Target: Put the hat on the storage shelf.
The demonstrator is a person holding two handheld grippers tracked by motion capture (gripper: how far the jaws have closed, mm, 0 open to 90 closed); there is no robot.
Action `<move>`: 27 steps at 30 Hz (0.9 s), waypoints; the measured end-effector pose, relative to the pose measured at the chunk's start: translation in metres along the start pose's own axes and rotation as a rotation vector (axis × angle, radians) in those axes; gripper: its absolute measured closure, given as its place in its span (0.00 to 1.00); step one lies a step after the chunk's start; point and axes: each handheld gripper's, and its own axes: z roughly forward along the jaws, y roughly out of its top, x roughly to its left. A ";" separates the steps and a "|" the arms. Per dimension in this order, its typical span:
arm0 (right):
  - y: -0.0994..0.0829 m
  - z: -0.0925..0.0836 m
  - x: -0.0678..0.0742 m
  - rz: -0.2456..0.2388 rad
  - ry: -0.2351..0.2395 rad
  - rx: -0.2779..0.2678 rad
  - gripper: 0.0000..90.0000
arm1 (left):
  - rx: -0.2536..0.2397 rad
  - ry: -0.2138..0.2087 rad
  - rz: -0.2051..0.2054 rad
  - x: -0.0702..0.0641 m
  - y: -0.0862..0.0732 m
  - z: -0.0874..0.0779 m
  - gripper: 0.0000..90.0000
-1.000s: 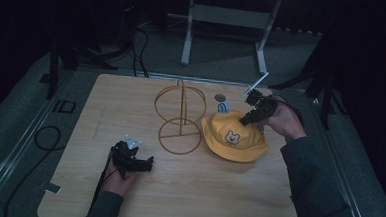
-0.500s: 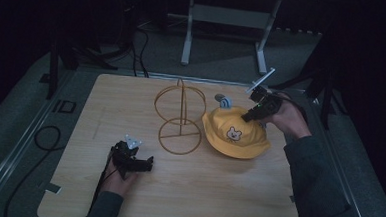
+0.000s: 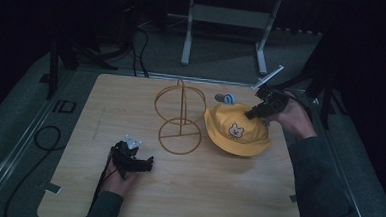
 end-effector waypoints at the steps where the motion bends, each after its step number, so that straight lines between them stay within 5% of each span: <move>1: 0.000 -0.001 0.000 0.002 -0.002 -0.002 0.89 | 0.000 0.000 0.000 0.000 0.000 0.000 0.00; 27: -0.004 -0.017 0.000 0.000 -0.008 -0.068 0.89 | -0.001 0.000 -0.001 0.000 0.000 0.000 0.00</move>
